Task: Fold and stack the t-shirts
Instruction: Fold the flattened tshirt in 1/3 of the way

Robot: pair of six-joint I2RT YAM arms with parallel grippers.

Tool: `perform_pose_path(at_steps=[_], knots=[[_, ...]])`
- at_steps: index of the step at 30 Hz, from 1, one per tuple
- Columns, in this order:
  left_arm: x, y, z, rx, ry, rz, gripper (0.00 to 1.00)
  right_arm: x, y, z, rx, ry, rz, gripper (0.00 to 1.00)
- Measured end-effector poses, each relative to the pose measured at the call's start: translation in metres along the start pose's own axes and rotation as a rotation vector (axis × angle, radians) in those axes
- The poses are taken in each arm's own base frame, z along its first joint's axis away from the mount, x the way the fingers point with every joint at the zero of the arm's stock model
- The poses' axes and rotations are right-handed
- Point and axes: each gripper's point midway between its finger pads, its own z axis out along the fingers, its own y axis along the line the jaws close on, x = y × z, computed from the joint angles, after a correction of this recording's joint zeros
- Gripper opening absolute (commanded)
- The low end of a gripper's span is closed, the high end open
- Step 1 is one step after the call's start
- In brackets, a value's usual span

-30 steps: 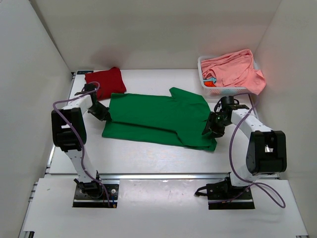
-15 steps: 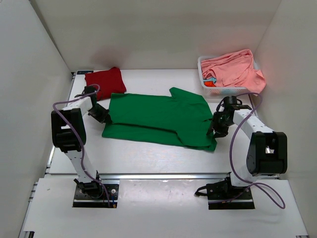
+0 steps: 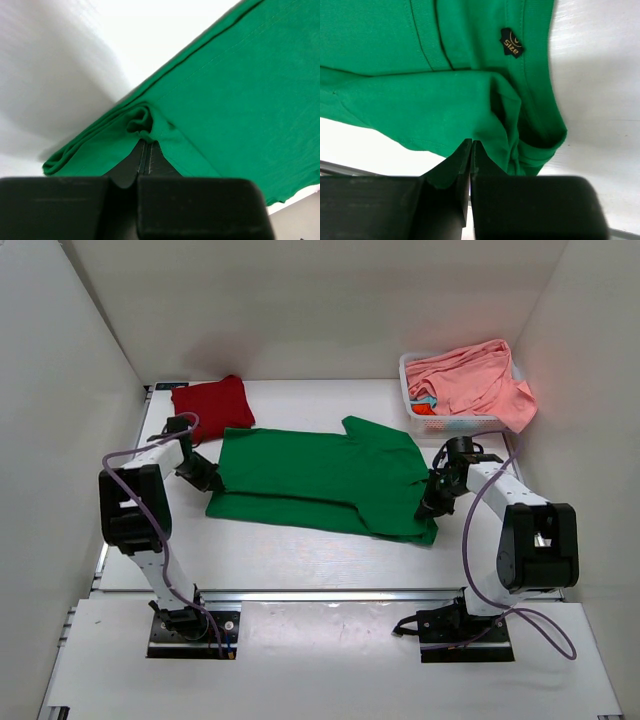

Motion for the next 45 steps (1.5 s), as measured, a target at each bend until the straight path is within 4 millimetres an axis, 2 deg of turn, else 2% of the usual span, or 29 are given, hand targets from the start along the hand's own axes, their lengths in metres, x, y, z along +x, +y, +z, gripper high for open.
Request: perform_pose_path(at_steps=[4, 8, 14, 19, 23, 27, 32, 38, 42, 45], knots=[[0.003, 0.005, -0.006, 0.006, -0.004, -0.004, 0.00, 0.001, 0.001, -0.001, -0.003, -0.002, -0.005, 0.00], [0.007, 0.008, -0.013, 0.020, -0.010, -0.004, 0.00, -0.002, 0.000, -0.010, 0.000, -0.049, -0.005, 0.23], [0.015, 0.012, -0.015, 0.025, -0.003, -0.002, 0.00, 0.003, -0.011, -0.009, 0.026, -0.062, 0.002, 0.28], [0.017, 0.011, -0.015, 0.030, -0.001, 0.002, 0.00, 0.014, -0.020, -0.001, 0.047, -0.035, 0.011, 0.27], [0.017, 0.009, -0.016, 0.040, -0.006, 0.005, 0.00, 0.013, -0.022, 0.002, 0.057, -0.035, 0.008, 0.09], [0.019, 0.010, -0.018, 0.044, -0.008, 0.006, 0.00, 0.012, -0.022, 0.002, 0.059, -0.036, 0.003, 0.00], [0.021, 0.012, -0.019, 0.045, -0.005, 0.005, 0.00, 0.007, -0.017, -0.004, 0.047, -0.047, 0.001, 0.00], [0.018, 0.011, -0.029, 0.063, -0.021, 0.006, 0.00, 0.001, 0.000, -0.029, -0.012, -0.113, -0.024, 0.00], [0.018, 0.010, -0.042, 0.083, -0.044, 0.014, 0.00, 0.005, 0.012, -0.048, -0.070, -0.158, -0.039, 0.03], [0.021, 0.011, -0.049, 0.097, -0.057, 0.023, 0.00, 0.015, 0.014, -0.051, -0.098, -0.164, -0.044, 0.04]])
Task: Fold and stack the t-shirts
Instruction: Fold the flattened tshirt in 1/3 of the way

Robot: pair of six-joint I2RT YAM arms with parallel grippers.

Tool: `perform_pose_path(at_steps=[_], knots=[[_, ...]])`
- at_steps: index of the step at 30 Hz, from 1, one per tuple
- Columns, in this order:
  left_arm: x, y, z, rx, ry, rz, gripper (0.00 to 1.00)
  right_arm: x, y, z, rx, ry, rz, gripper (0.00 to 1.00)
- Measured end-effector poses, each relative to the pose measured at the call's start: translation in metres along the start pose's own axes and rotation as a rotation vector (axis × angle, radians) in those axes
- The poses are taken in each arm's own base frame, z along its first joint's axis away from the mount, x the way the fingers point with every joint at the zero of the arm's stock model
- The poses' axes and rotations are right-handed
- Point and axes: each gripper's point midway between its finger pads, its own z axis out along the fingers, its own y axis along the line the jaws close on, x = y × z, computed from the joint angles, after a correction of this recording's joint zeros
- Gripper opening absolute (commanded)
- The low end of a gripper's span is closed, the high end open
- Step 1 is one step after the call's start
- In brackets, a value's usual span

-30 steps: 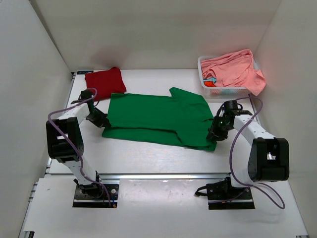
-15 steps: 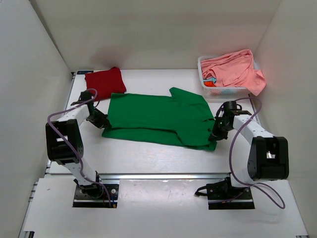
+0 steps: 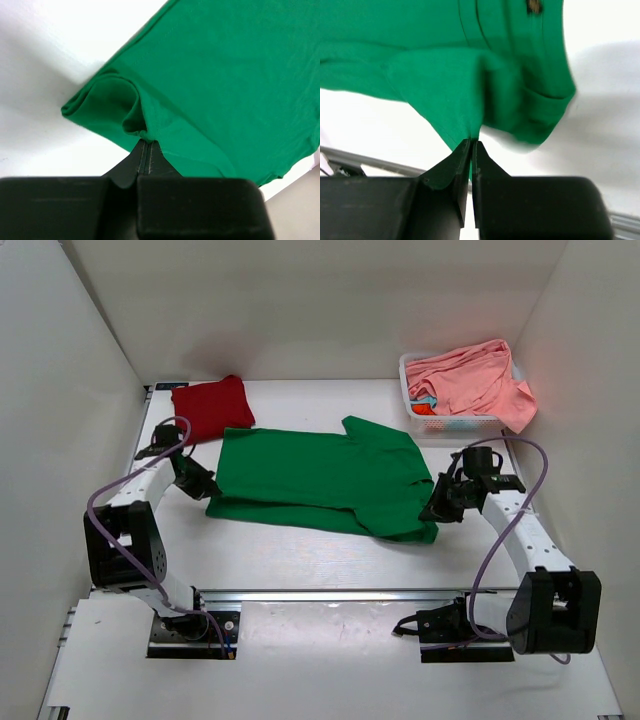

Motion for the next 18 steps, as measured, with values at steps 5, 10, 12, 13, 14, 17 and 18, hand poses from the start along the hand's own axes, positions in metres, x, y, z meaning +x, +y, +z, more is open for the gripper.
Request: perform_pose_path(at_steps=[5, 10, 12, 13, 14, 17, 18], knots=[[0.014, 0.010, -0.005, -0.007, 0.009, 0.003, 0.00, 0.023, -0.005, -0.001, -0.009, 0.043, 0.013, 0.04], [0.024, 0.019, -0.009, -0.014, 0.018, 0.003, 0.00, 0.035, -0.006, -0.005, -0.021, 0.048, 0.006, 0.00], [0.027, 0.021, -0.012, -0.016, 0.020, 0.005, 0.00, 0.040, -0.006, -0.007, -0.025, 0.051, 0.003, 0.00], [0.028, 0.022, -0.014, -0.016, 0.018, 0.007, 0.00, 0.042, -0.006, -0.009, -0.027, 0.053, 0.003, 0.00], [0.029, 0.023, -0.017, -0.017, 0.020, 0.009, 0.00, 0.044, -0.004, -0.012, -0.031, 0.052, 0.001, 0.00], [0.031, 0.025, -0.028, -0.012, 0.007, 0.016, 0.00, 0.048, 0.001, -0.023, -0.053, 0.032, -0.012, 0.00], [0.031, 0.025, -0.032, -0.009, -0.003, 0.019, 0.00, 0.049, 0.003, -0.028, -0.061, 0.020, -0.013, 0.00]])
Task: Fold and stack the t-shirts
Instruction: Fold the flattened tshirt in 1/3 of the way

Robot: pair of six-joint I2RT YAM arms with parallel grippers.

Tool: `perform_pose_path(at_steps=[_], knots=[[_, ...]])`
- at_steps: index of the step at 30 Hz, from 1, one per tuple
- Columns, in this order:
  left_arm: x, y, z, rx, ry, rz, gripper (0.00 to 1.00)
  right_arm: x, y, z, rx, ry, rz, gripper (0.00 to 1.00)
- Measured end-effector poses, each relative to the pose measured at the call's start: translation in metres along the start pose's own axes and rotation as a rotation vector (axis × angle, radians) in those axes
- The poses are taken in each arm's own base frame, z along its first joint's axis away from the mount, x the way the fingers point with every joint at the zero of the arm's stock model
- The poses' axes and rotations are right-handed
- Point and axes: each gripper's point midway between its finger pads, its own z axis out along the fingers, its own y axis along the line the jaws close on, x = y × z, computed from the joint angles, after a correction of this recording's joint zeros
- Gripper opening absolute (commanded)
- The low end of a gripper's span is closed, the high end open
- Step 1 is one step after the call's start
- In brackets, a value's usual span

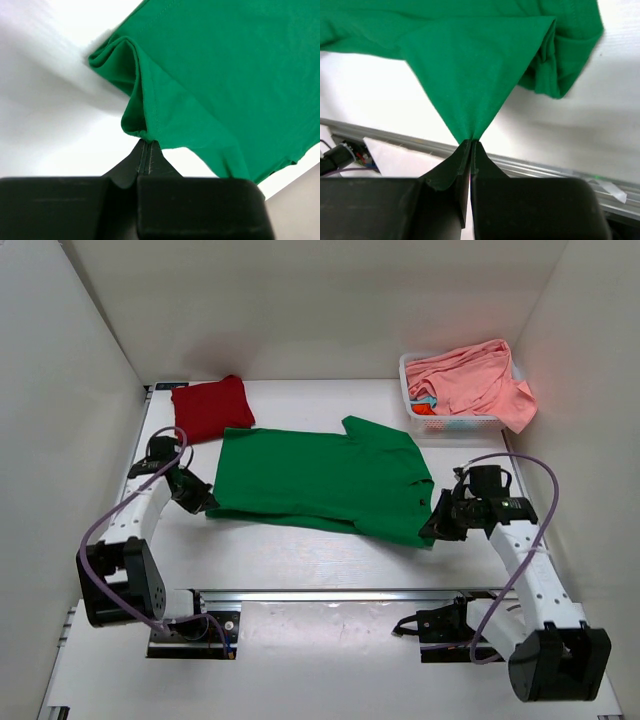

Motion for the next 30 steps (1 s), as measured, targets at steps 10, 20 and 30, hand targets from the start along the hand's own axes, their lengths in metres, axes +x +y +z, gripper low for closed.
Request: perform_pose_path(at_steps=[10, 20, 30], knots=[[0.014, 0.025, -0.023, -0.038, -0.029, -0.021, 0.00, 0.006, 0.021, -0.041, -0.055, -0.064, -0.038, 0.00], [0.024, 0.039, -0.052, -0.037, -0.074, -0.045, 0.00, 0.036, 0.038, -0.058, -0.120, 0.035, -0.060, 0.00], [0.066, 0.077, -0.042, -0.149, 0.045, -0.065, 0.00, 0.053, 0.044, -0.070, -0.144, 0.125, -0.064, 0.00]])
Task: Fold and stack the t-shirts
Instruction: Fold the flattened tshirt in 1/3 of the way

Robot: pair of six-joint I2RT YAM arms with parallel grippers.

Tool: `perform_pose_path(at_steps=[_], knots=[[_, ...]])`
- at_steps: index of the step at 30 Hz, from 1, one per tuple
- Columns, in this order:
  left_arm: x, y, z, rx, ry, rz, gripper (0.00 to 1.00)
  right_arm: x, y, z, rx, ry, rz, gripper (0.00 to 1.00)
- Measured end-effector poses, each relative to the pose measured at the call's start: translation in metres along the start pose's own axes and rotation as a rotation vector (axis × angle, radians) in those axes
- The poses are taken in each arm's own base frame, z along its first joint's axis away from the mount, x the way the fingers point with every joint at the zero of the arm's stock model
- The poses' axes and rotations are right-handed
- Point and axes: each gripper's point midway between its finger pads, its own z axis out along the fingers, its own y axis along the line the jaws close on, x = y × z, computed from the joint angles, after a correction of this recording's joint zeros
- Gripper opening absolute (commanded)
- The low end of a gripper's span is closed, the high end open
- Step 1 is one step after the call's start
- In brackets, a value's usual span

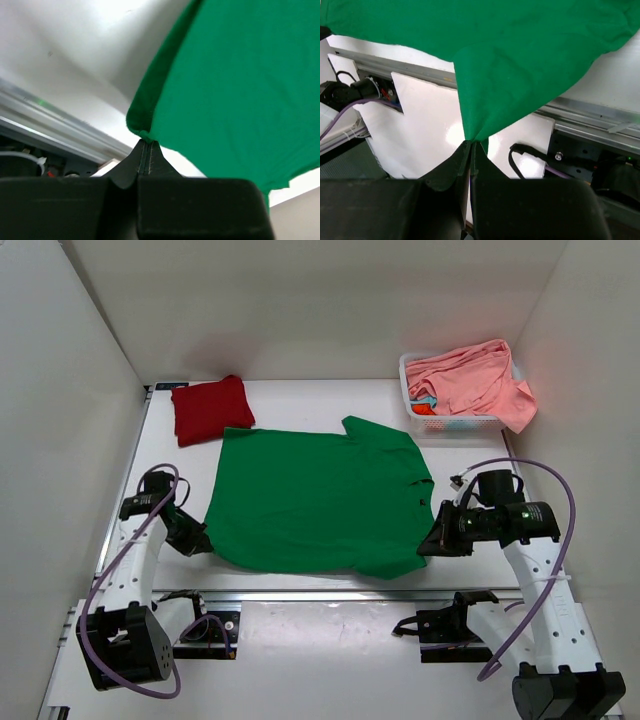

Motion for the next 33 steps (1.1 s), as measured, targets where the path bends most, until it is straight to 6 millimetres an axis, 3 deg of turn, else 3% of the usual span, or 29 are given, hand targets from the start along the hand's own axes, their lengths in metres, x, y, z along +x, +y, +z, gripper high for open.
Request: perform_pose_path(at_steps=[7, 12, 21, 28, 33], knots=[[0.002, 0.007, 0.002, -0.034, 0.007, -0.004, 0.00, 0.004, -0.001, -0.003, 0.000, 0.036, -0.007, 0.00], [-0.005, 0.002, 0.004, -0.035, 0.001, -0.026, 0.00, -0.001, -0.004, 0.002, 0.006, 0.062, 0.001, 0.00], [-0.059, -0.053, -0.003, 0.041, -0.063, -0.060, 0.00, -0.039, -0.010, 0.012, 0.020, 0.043, 0.056, 0.00], [-0.077, -0.079, 0.029, 0.035, 0.003, -0.082, 0.00, -0.082, -0.016, 0.027, 0.025, 0.021, 0.098, 0.00], [-0.088, -0.094, 0.052, 0.018, 0.053, -0.078, 0.00, -0.097, -0.026, 0.044, 0.039, 0.041, 0.133, 0.00]])
